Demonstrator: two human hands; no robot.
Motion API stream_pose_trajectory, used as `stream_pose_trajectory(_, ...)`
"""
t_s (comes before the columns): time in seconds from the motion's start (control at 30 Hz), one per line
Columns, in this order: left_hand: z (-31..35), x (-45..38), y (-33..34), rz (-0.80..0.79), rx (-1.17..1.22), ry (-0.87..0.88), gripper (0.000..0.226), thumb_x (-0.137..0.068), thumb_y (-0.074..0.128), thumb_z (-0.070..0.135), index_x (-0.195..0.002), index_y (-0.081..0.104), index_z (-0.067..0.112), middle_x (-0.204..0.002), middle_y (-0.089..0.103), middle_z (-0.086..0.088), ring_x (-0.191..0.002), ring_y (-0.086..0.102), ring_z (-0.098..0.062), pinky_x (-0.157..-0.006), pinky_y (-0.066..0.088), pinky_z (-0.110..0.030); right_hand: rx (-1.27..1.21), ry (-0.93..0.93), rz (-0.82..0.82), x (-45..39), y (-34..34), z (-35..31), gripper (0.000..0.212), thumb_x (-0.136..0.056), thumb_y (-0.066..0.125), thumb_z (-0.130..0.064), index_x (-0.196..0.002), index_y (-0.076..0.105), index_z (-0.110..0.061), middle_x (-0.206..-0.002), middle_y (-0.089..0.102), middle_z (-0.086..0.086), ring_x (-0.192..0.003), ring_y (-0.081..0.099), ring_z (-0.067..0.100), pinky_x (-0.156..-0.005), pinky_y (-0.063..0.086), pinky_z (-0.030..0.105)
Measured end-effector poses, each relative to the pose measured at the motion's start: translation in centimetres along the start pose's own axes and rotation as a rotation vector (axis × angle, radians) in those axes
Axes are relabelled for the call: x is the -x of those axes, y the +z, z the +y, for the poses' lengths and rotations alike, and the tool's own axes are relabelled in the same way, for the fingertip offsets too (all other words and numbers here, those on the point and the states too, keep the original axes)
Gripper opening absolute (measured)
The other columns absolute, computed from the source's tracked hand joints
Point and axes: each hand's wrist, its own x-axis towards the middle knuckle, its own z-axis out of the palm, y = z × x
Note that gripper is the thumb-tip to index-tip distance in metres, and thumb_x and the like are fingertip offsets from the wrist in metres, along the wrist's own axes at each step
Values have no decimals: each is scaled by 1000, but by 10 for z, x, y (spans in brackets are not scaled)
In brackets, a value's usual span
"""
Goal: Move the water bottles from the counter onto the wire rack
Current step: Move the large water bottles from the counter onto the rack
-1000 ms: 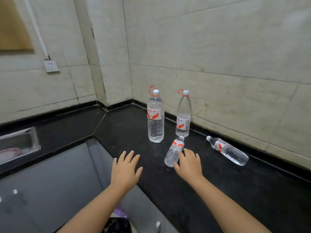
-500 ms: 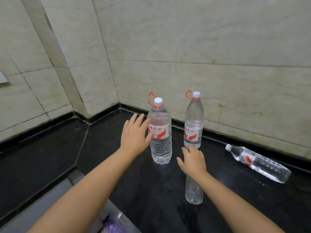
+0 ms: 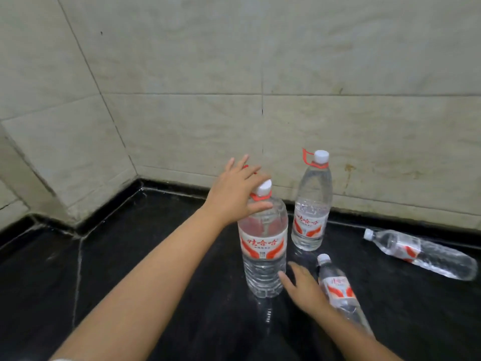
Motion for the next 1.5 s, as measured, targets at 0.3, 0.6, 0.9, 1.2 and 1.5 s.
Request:
stream_pose_trajectory(0.3,-72,31,15,270,131,-340,67,-67,30,66,-103,61,19,-96,68,-9,-91,60,-33,-67,39,-31,-585,227,66,-40,42,-23,56,-94,40,-46,-144,25,-26,-149,33,0,-135,35,25,-110,32,46)
stream_pose_trajectory(0.6,-100,171,57,290,508,-1159,45,-88,51,41,-120,36,13,-93,55,-7,-99,56,-35,-77,35,-33,-428,171,82,-79,54,-67,63,-83,62,-41,-138,39,-20,-143,38,14,-130,41,28,-105,33,32)
stream_pose_trajectory(0.9,-81,280,129,-50,767,-1645,60,-84,48,57,-116,41,7,-110,58,-14,-102,57,-35,-86,48,-37,123,51,-13,-97,70,-100,77,-73,66,-55,-138,36,-26,-137,37,22,-124,43,36,-102,38,37)
stream_pose_trajectory(1.2,-71,278,134,247,716,-1496,46,-65,80,30,-97,49,17,-101,58,-4,-92,56,-21,-75,45,-31,-183,35,-32,-102,60,-90,76,-76,73,-30,-140,34,-16,-143,42,7,-128,43,24,-102,36,31)
stream_pose_trajectory(1.5,-75,280,144,333,818,-1481,58,-59,84,17,-104,48,15,-111,57,-8,-102,54,-22,-87,46,-34,-188,78,-51,-102,56,-88,82,-73,76,-28,-141,33,-12,-144,40,8,-129,43,25,-107,36,35)
